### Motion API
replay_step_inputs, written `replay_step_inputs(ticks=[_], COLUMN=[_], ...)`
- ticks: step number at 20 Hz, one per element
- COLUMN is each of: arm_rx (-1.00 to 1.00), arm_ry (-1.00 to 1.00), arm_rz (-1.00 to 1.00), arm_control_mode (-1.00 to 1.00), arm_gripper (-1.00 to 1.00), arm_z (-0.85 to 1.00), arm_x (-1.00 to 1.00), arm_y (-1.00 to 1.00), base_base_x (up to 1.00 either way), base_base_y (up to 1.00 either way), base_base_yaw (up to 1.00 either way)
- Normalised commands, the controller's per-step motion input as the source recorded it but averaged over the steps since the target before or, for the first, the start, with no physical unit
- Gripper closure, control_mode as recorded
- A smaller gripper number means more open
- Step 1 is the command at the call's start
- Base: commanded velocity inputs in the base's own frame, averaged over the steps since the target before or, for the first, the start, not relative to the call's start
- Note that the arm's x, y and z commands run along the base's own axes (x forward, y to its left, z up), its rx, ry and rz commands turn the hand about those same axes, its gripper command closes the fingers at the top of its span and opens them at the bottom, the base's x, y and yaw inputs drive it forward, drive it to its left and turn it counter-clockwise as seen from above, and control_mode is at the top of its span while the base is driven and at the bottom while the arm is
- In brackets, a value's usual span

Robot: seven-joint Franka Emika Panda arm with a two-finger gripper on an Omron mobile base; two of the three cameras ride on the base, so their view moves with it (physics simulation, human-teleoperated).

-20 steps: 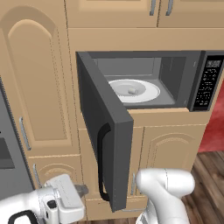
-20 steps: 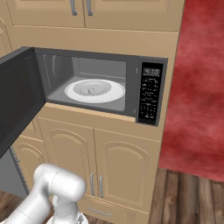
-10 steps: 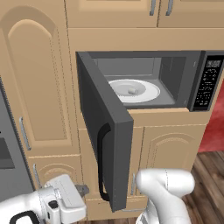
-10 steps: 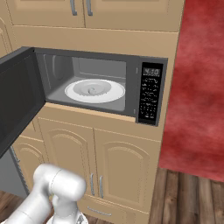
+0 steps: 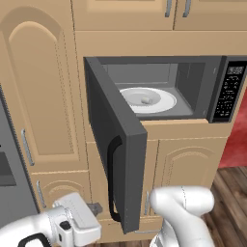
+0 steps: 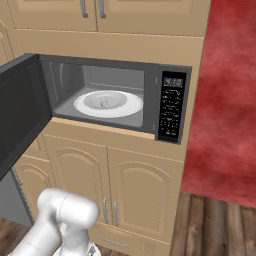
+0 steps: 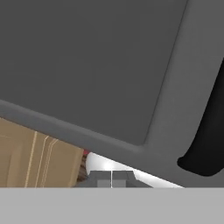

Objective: Pick the marshmallow from the counter and place it in the microwave. Then turn on the microwave.

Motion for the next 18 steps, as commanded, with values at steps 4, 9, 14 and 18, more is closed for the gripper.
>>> replay_step_inputs(ticks=[4, 9, 14, 18], arm_rx=[0.0, 0.0, 0.0, 0.0], arm_ry=[0.0, 0.0, -0.01, -0.04], arm_rz=[0.0, 0.0, 0.0, 0.0], arm_control_mode=[-1.0, -1.0, -1.0, -1.0], arm_gripper=[1.0, 1.0, 1.0, 1.0], arm_z=[0.0, 0.0, 0.01, 0.03], arm_x=[0.0, 0.0, -0.01, -0.02], arm_y=[-0.15, -0.16, -0.17, -0.17], base_base_x=[0.0, 0.0, 0.0, 0.0], base_base_y=[0.0, 0.0, 0.0, 0.0], base_base_yaw=[0.0, 0.0, 0.0, 0.0])
